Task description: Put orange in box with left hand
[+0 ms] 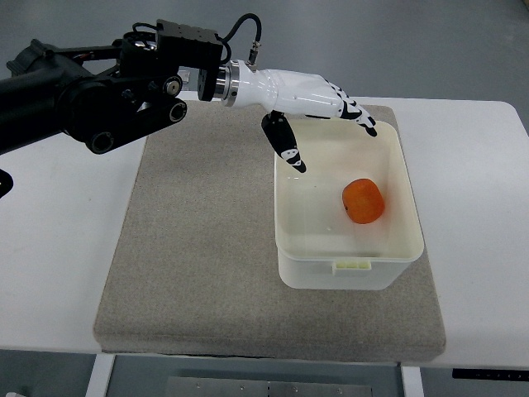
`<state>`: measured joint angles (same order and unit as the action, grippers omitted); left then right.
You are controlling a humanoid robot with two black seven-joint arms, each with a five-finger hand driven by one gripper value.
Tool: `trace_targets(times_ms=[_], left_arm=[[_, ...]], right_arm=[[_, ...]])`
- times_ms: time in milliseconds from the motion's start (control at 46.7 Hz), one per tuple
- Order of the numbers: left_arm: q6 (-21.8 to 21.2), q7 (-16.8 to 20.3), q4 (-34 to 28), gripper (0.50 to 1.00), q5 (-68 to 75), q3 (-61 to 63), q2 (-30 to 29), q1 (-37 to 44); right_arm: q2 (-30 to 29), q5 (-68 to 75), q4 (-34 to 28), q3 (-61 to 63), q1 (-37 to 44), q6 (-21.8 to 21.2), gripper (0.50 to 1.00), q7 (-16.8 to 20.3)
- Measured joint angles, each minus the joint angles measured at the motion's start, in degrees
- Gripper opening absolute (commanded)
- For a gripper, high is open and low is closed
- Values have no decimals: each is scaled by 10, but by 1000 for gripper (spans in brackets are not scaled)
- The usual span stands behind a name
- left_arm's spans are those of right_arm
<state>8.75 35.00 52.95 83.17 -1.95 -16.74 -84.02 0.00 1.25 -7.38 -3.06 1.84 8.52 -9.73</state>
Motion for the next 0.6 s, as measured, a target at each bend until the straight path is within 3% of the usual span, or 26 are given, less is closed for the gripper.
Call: trace_targets(times_ms=[321,599], left_arm=[[-30,0,-103,934,3,5,-8,-10],[-56,0,-252,932,-2,10,-4,17]], right_arm=[[0,0,0,0,0,0,926,0],[0,0,0,0,0,0,926,0]])
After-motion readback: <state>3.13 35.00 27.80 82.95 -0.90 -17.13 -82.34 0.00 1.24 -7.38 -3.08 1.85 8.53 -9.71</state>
